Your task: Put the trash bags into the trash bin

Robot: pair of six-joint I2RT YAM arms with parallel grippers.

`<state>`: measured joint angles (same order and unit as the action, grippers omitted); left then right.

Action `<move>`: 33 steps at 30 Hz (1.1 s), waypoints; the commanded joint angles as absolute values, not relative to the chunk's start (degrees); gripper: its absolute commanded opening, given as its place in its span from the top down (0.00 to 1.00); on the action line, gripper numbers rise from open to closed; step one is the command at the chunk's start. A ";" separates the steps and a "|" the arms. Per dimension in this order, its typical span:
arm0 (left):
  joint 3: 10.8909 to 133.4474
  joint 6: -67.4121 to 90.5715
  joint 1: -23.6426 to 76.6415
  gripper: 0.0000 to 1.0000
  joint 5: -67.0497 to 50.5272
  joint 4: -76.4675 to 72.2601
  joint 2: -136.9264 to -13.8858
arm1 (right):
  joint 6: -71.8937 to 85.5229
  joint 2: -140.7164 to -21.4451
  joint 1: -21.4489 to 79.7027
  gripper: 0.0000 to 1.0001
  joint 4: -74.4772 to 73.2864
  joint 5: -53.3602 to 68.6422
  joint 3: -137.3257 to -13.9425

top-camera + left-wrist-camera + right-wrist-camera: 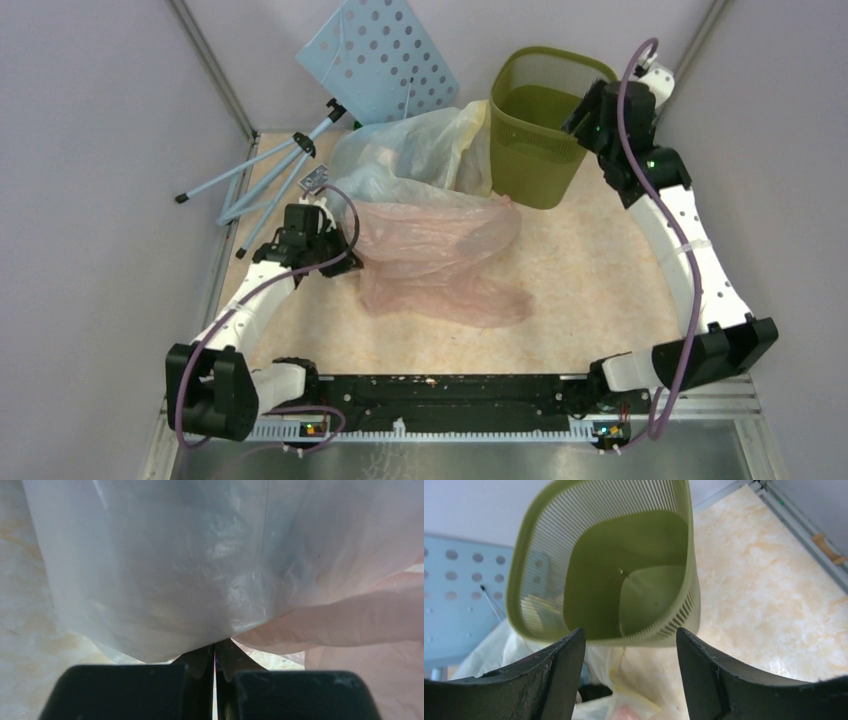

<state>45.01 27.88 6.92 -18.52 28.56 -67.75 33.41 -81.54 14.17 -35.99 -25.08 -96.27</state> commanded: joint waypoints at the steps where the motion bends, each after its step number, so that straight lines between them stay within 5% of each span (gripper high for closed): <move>1: 50.56 24.25 5.20 1.00 -21.70 26.84 -71.39 | 37.95 -90.08 13.27 0.36 -46.99 -30.01 -106.71; 15: 51.92 28.70 -3.64 1.00 -32.52 20.49 -81.59 | 40.71 -103.85 11.86 0.42 -59.78 -32.08 -122.93; 33: 53.85 30.33 -16.38 1.00 -33.09 19.58 -78.44 | 33.40 -95.71 10.30 0.38 -56.41 -34.31 -118.68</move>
